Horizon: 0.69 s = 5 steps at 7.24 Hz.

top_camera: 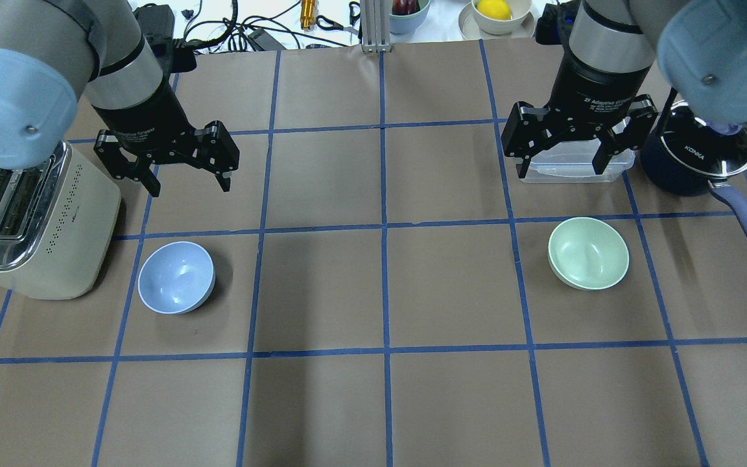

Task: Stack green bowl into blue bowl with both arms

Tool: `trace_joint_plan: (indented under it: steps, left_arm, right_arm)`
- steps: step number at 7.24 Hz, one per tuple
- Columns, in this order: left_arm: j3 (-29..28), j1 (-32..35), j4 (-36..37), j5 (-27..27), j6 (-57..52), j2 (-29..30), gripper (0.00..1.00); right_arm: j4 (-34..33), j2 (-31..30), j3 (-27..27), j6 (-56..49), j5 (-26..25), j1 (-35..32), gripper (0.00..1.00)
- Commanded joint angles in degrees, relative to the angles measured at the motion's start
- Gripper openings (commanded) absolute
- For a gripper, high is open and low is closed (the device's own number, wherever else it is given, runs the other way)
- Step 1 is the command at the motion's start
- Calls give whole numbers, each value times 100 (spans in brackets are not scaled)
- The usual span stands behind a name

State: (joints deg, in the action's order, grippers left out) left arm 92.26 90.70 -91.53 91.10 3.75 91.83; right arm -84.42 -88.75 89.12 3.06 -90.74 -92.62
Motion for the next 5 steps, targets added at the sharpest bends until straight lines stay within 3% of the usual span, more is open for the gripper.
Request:
trace_joint_plan:
  steps: [1,5]
  left_arm:
    - [-6,0,-5,13,-6,11,100]
    - [3,-35,-5,4,-93,63,100]
  right_arm:
    - [-4,33,1,2,-5,-1,100]
    - [-4,33,1,-7,-92,-1,100]
